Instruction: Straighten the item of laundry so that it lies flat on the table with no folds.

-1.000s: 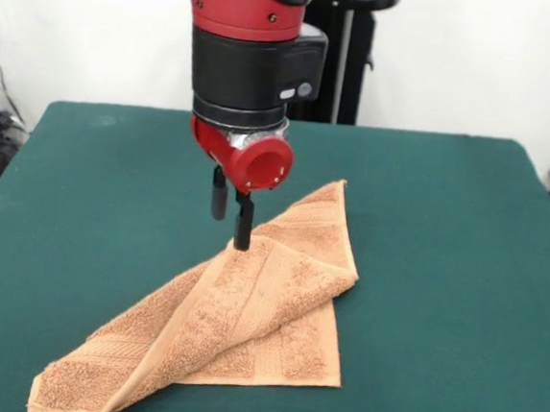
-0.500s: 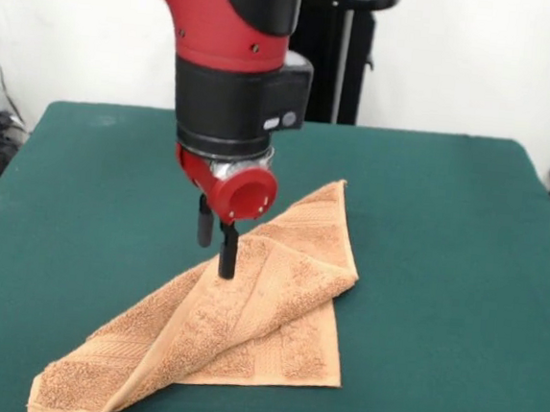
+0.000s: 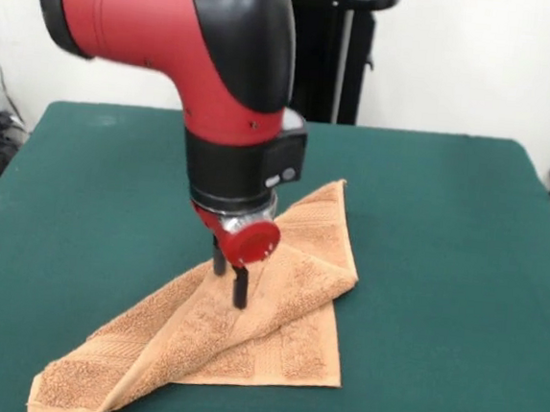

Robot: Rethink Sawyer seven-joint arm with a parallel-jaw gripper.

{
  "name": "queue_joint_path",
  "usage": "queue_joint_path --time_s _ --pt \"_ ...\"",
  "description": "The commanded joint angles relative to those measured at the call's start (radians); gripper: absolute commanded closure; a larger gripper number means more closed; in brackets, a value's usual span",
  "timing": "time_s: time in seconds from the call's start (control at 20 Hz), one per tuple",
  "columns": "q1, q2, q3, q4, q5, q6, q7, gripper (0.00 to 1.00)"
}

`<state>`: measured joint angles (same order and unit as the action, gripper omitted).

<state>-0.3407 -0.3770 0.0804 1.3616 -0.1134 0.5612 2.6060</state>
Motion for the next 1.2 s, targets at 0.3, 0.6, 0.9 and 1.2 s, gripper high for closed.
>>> queue_joint_path --time_s 0.3,0.6,0.9,1.2 --pt "0.004 0.025 0.170 0.128 -0.015 0.043 -0.115 0.00" --pt "0.001 0.029 0.164 0.132 -0.054 0.013 -0.137 0.00" --pt "-0.009 0.016 0.163 0.135 -0.056 0.017 -0.142 1.00" --pt "-0.056 -0.004 0.180 0.145 -0.056 0.054 -0.183 1.00"
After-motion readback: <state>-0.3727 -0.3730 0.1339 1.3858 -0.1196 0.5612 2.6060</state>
